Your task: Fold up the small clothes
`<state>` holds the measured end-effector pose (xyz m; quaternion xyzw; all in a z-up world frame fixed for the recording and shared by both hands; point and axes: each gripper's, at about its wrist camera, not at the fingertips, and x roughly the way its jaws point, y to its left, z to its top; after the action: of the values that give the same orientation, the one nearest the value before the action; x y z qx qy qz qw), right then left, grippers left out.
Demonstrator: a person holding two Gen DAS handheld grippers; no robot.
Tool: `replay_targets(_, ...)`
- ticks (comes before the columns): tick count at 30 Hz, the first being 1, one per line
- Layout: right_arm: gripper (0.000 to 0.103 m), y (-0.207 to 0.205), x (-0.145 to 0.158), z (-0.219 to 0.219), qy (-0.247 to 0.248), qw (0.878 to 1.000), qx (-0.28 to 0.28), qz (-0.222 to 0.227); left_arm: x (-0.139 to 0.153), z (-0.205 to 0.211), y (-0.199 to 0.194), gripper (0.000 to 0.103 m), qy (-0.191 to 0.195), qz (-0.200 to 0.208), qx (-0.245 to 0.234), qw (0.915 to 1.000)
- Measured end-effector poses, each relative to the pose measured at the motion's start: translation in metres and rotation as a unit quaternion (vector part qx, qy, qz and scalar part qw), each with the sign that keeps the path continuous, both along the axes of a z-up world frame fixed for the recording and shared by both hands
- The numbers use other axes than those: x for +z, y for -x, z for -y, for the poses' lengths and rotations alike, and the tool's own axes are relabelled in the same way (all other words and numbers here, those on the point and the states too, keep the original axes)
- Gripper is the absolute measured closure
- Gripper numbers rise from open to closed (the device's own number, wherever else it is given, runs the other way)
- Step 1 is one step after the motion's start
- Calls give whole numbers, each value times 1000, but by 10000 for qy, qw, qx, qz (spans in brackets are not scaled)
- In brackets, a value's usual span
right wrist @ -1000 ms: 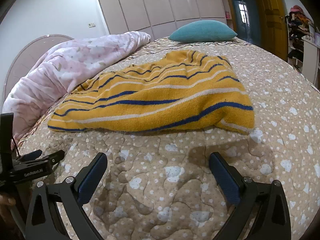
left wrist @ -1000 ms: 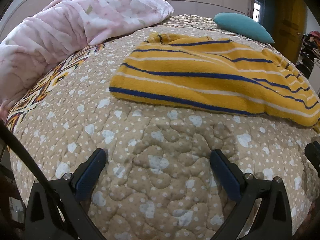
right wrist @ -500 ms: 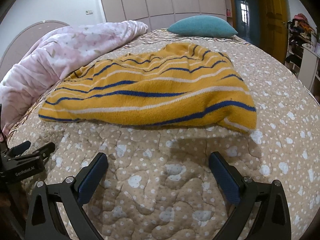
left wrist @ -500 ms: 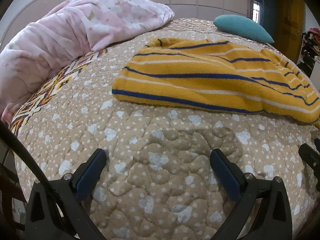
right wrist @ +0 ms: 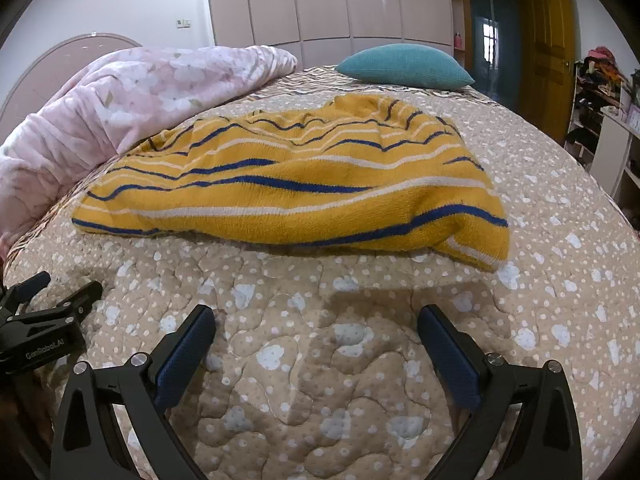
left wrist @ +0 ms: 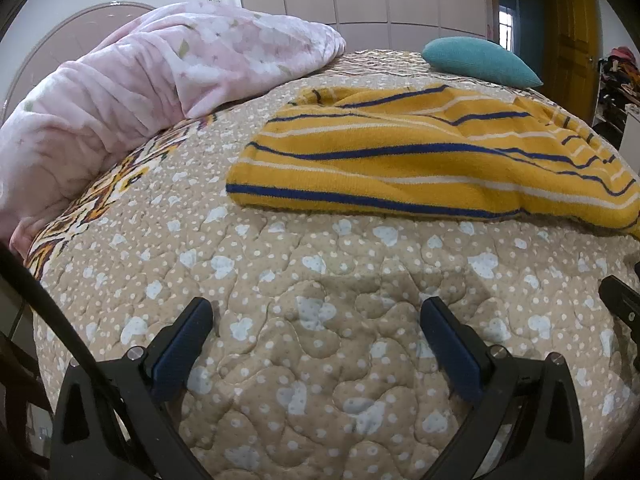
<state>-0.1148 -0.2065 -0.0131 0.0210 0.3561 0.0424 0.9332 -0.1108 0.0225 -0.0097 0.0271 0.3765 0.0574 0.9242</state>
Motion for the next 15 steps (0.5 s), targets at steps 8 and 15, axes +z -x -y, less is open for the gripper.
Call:
replay_targets(8, 0, -2, -2, -2, 110, 9999, -20, -16, 0, -2, -1, 0, 81, -56, -9, 10000)
replay_targets(15, 0, -2, -1, -3, 119, 9999, -73, 52, 0, -4, 0, 0, 82, 54, -1, 10000)
